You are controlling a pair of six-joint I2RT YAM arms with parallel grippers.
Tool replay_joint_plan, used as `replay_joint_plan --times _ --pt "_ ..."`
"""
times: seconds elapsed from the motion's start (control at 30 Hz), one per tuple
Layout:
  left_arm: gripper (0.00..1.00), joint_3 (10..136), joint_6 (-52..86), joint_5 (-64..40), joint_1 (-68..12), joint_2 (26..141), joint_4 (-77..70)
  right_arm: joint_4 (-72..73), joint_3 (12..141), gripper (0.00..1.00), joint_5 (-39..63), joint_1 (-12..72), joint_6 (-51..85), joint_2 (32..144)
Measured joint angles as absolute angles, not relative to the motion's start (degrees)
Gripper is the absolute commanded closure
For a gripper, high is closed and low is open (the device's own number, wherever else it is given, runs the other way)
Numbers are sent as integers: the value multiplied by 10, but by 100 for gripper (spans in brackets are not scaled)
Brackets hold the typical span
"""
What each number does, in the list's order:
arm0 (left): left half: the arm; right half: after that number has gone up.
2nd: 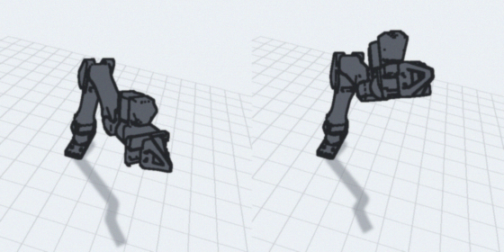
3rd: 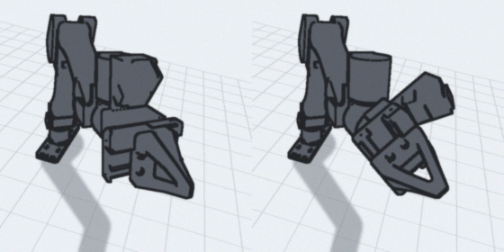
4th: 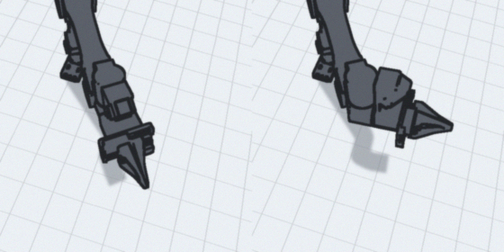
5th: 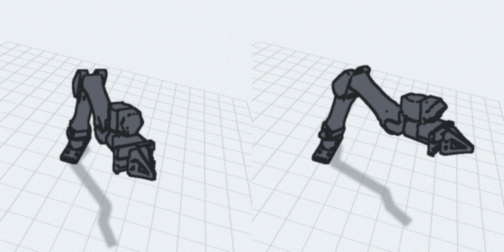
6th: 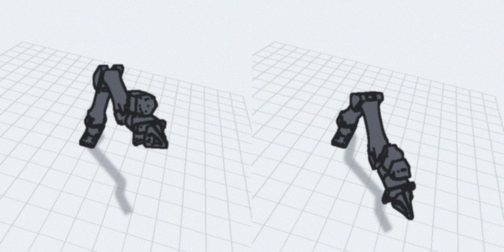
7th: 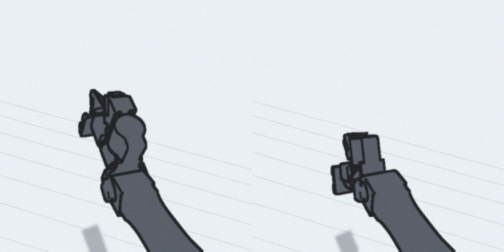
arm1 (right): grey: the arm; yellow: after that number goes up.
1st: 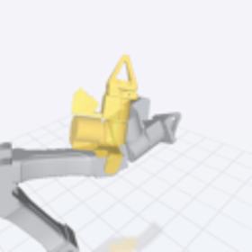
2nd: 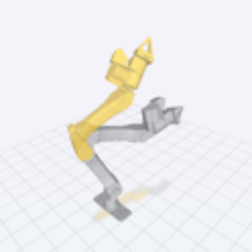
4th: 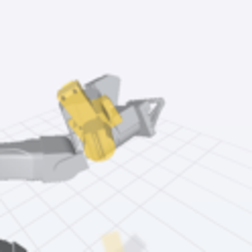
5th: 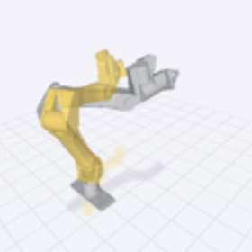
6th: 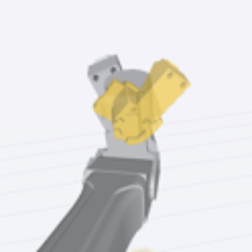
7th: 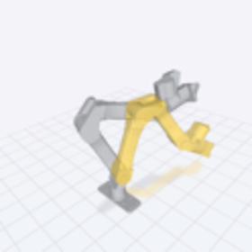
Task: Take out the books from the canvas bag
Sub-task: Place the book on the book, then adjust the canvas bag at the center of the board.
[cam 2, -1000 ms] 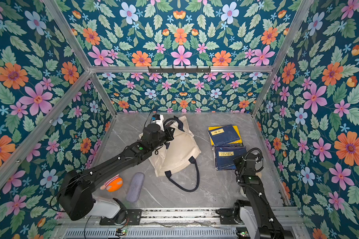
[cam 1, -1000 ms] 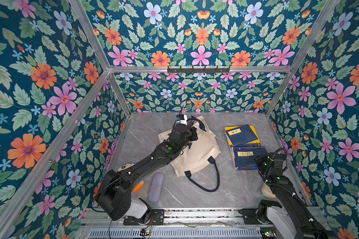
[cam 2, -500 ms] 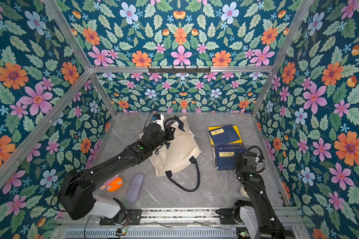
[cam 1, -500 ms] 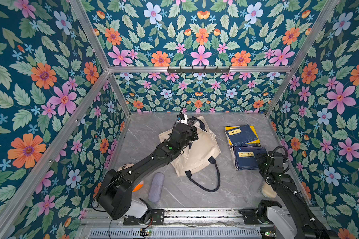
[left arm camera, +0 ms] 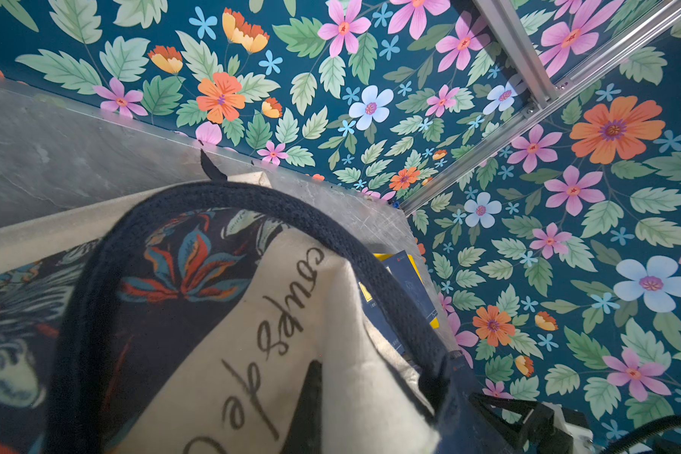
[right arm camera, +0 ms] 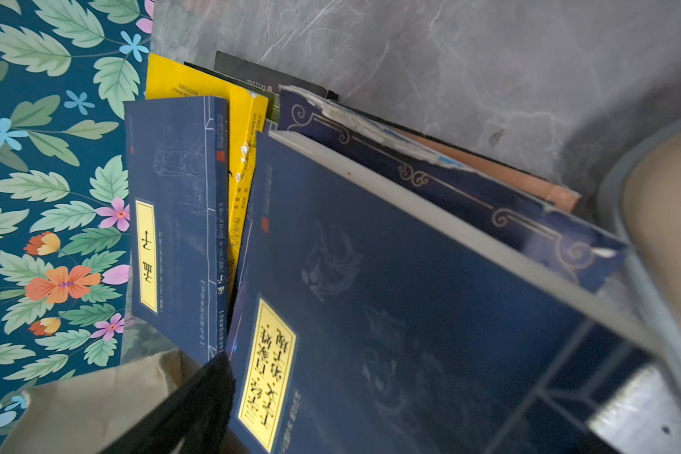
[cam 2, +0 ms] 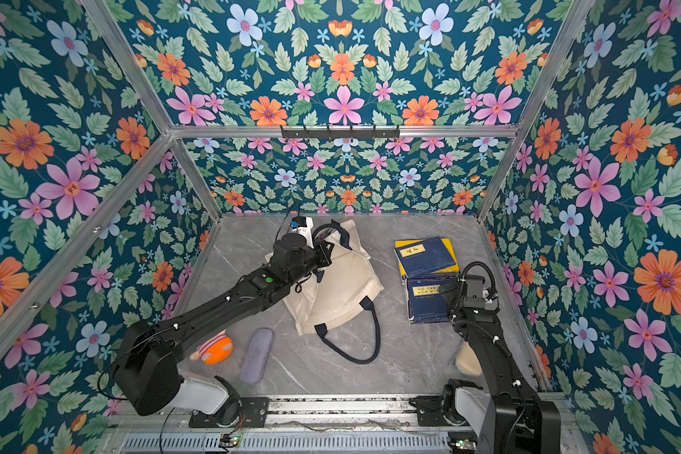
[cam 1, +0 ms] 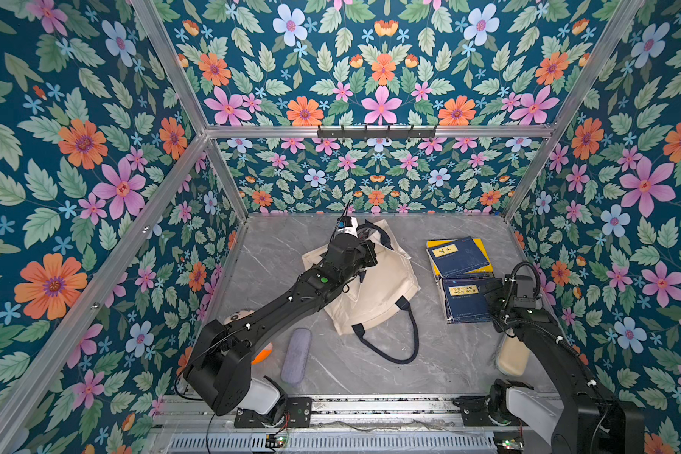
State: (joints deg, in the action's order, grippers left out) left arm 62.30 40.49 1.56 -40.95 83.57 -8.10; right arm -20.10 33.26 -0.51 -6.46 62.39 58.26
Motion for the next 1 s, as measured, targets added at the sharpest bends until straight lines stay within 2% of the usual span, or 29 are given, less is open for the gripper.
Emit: replay_joint_plan --times 0.33,0.53,0.67,0.8,0.87,1.0 --pt "100 629 404 17 -413 836 -70 -324 368 1 -48 -65 608 484" --pt "100 644 405 35 -412 833 -48 -317 364 1 19 -36 548 449" --pt "100 688 413 63 -412 841 -9 -311 364 1 32 114 515 426" --pt "100 734 425 91 -411 847 40 -304 375 1 -27 322 503 439" --pt "100 749 433 105 -410 847 55 -302 382 1 -58 396 502 461" --pt "100 762 448 122 -409 841 78 -274 372 3 -96 475 506 519"
